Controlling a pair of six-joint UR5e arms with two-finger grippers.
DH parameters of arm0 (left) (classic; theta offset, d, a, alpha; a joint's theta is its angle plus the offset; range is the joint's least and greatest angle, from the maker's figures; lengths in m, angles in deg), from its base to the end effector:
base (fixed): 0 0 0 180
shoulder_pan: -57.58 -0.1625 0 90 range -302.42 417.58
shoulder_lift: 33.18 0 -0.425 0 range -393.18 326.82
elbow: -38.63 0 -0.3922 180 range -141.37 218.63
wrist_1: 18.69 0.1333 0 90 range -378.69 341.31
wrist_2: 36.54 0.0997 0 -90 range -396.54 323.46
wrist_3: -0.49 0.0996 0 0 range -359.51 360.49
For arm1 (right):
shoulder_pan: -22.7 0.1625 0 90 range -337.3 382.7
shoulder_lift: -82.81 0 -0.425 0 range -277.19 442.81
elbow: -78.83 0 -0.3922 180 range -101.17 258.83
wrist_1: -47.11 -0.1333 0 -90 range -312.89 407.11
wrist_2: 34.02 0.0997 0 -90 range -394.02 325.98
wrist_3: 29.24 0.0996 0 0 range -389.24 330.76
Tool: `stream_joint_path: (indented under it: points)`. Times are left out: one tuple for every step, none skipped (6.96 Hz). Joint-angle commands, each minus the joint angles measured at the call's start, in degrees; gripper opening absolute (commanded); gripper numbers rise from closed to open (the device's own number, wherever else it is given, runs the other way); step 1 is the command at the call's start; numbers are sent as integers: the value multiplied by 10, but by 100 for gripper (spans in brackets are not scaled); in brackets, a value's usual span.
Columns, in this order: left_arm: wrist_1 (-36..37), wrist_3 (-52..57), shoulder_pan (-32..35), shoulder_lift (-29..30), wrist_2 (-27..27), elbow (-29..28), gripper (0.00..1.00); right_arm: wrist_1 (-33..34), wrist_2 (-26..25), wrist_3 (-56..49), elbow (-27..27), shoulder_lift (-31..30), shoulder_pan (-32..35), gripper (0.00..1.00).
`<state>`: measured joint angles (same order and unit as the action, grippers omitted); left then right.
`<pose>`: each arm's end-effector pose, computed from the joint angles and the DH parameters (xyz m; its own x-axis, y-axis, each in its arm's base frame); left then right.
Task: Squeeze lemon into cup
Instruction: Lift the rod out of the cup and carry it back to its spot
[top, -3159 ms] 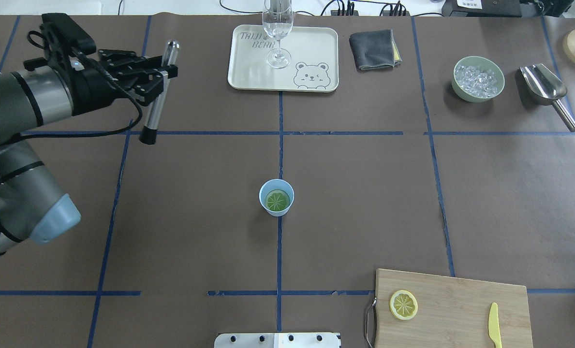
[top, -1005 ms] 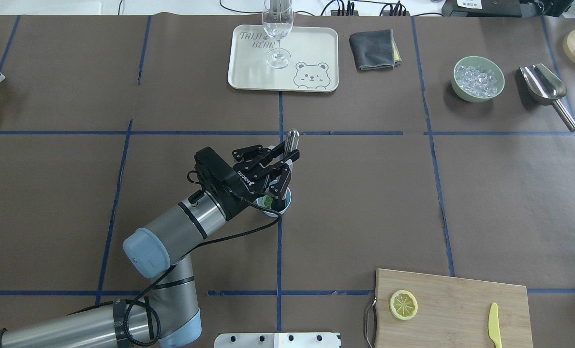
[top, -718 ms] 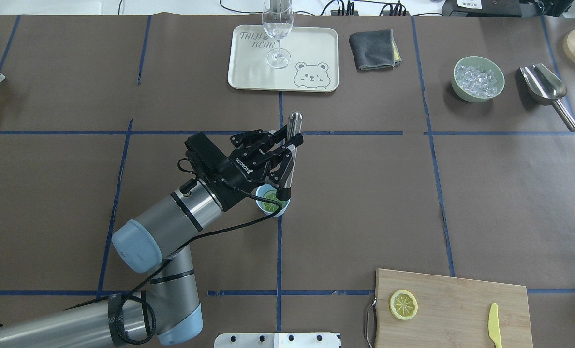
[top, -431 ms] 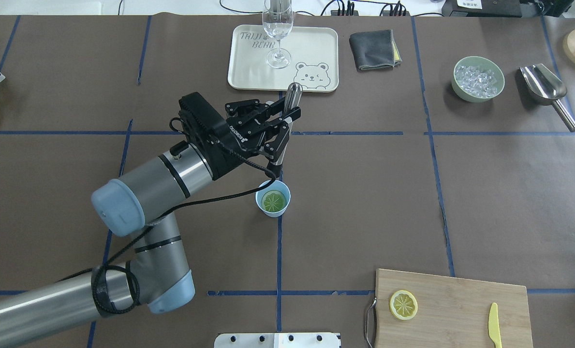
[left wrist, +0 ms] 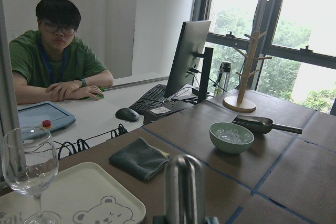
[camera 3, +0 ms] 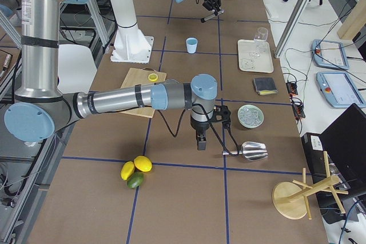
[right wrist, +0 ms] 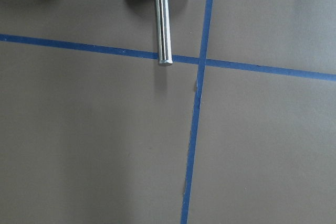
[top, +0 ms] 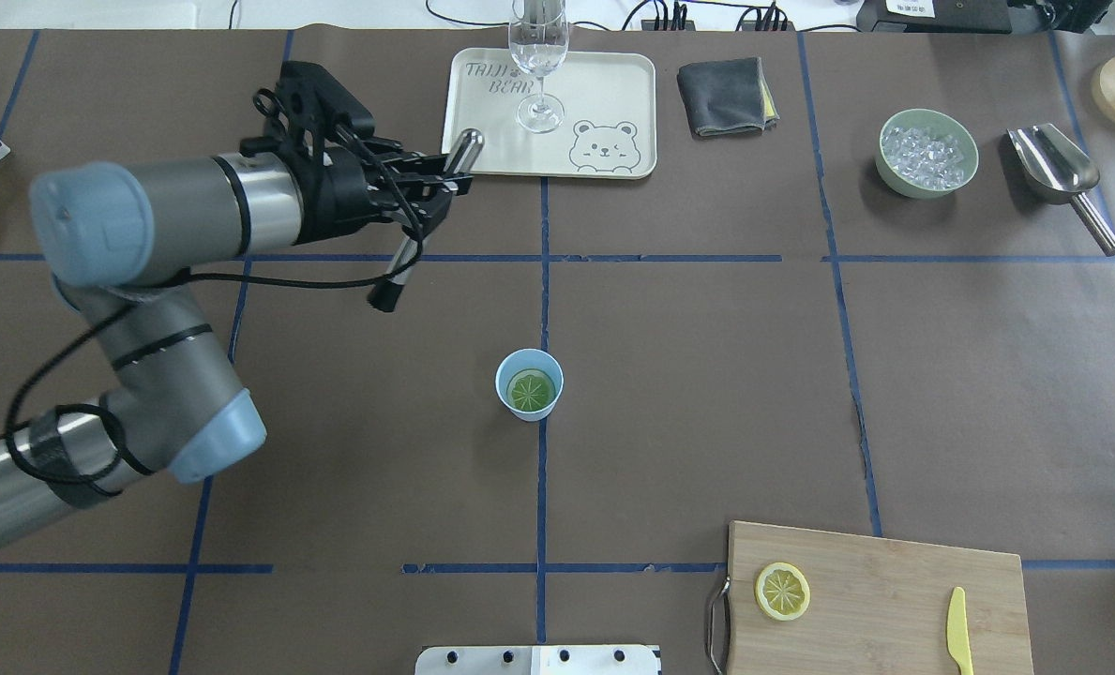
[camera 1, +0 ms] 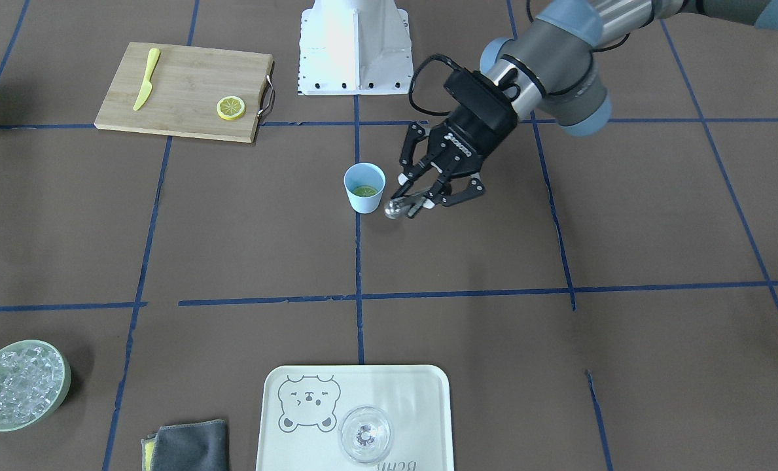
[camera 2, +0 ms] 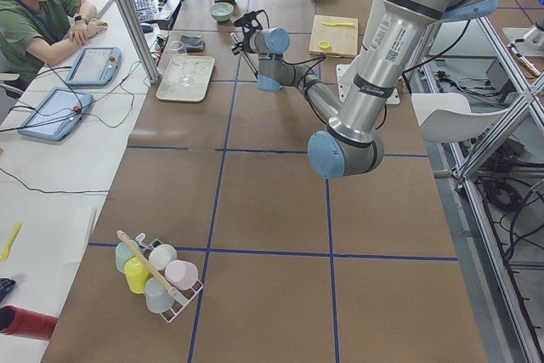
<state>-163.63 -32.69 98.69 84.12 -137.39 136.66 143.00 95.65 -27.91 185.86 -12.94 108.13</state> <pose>0.3860 -0.4889 0.2132 0.4198 0.7246 -0.5465 0.2788 0.4701 0.8374 0.0338 -0.4526 0.5756 0.7641 -0.0980 0.6376 0.0616 0.9950 0.0792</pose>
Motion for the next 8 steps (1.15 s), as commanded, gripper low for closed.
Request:
stream_joint_path:
  points:
    - [194,-4,65,-82,-127,71,0,0,0,0,-2,-3,0,100]
    - [193,-18,65,-173,-127,76,0,-1,1,0,-3,-2,0,100]
    - [192,-91,66,-216,-126,75,0,-1,1,0,-2,-2,0,100]
    - [191,-161,66,-225,-119,59,0,-1,1,0,-2,-2,0,100]
    - [191,-168,65,-235,-89,45,0,-1,1,0,-2,-1,0,100]
    - [191,-170,65,-237,-78,26,0,-1,1,0,-1,0,1,100]
    - [189,-173,63,-237,-65,3,0,-1,1,0,-1,1,1,100]
    - [188,-173,59,-231,-44,-16,0,-1,1,1,0,1,1,100]
